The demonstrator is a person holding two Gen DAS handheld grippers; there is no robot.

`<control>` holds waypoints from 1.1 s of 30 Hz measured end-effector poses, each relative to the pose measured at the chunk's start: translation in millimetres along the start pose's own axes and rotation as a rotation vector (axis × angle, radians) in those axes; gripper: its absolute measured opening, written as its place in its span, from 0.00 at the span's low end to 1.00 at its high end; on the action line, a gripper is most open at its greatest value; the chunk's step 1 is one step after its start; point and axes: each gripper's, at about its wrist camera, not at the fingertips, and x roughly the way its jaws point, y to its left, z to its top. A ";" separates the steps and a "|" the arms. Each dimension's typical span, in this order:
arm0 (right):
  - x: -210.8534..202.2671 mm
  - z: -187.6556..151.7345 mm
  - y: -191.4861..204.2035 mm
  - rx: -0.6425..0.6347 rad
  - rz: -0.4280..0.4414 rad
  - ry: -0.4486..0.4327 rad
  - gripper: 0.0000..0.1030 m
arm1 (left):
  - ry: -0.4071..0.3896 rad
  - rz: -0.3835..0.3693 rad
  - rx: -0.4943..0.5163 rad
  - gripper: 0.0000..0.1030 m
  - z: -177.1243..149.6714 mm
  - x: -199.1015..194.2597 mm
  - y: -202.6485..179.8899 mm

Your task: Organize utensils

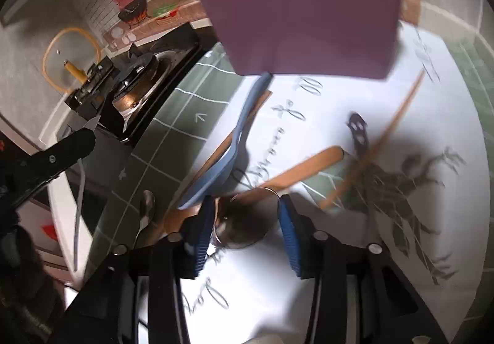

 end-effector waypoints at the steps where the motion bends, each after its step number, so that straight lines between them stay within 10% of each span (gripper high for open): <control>1: 1.3 -1.1 5.8 -0.019 -0.026 -0.011 0.46 | 0.001 0.001 -0.003 0.34 -0.3 0.1 0.9; 9: 4.2 -7.6 29.4 -0.178 -0.118 0.021 0.57 | -0.005 -0.004 -0.007 0.34 -1.1 -1.7 3.1; 15: -10.0 -15.7 5.3 -0.319 -0.039 0.003 0.16 | -0.003 -0.019 0.010 0.34 -1.3 -2.8 -1.5; 33: -93.8 7.7 -53.5 -0.262 -0.032 -0.200 0.05 | -0.030 -0.053 0.087 0.34 0.4 -1.1 -33.0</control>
